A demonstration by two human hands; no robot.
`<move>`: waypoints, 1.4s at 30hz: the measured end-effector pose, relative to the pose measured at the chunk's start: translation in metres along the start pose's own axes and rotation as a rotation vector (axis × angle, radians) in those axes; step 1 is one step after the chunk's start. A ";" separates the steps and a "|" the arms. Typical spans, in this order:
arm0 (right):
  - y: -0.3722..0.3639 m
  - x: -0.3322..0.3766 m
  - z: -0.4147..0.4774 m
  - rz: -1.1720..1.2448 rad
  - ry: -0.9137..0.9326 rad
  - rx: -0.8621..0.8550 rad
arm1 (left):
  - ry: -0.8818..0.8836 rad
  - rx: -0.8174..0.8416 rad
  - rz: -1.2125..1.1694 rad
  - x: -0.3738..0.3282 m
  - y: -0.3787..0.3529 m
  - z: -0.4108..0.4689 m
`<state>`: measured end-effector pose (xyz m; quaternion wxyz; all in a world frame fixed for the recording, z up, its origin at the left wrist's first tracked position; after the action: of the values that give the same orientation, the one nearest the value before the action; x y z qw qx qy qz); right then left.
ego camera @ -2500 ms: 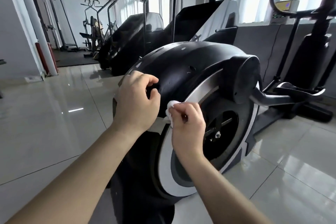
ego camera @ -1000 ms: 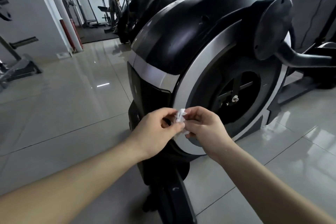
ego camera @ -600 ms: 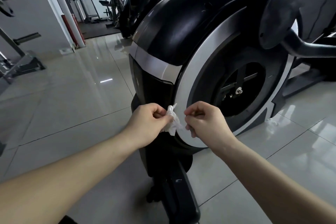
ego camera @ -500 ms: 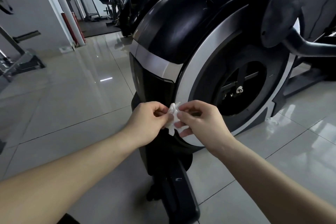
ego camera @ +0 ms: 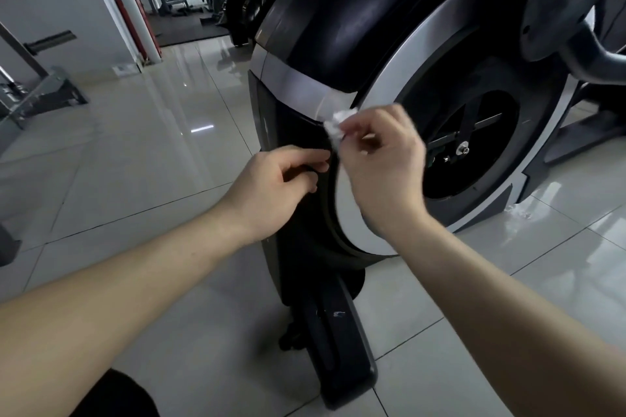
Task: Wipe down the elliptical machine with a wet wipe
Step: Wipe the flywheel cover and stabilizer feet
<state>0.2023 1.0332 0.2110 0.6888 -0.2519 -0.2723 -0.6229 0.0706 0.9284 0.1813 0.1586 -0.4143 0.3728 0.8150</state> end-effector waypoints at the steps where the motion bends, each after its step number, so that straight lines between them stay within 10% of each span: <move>1: 0.005 0.003 0.006 -0.022 0.097 -0.042 | 0.038 0.003 0.014 0.006 -0.001 -0.001; 10: -0.023 -0.036 -0.039 -0.101 0.332 0.011 | 0.336 0.330 0.393 0.101 -0.030 -0.019; 15: -0.038 -0.092 -0.109 -0.234 0.311 0.314 | 0.359 0.429 0.462 0.127 -0.042 -0.027; 28: 0.016 -0.213 -0.206 -0.412 -0.524 0.632 | 0.223 0.859 0.647 0.196 -0.131 -0.070; 42: 0.008 -0.237 -0.319 0.059 -1.433 0.445 | 0.599 0.604 0.034 0.265 -0.178 -0.145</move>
<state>0.2116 0.9855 -0.1837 0.3939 -0.4575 -0.7668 -0.2180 0.0913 0.9276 -0.1688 0.1442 -0.5614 0.6311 0.5155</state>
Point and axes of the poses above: each hand's wrist, its own z-axis towards the middle knuckle, its own y-axis out of the back of the hand, x = y × z, the point moved 10 cm from there along z, towards the middle knuckle, and after that the axes turned 10 degrees about -x, right-handed, at the moved point
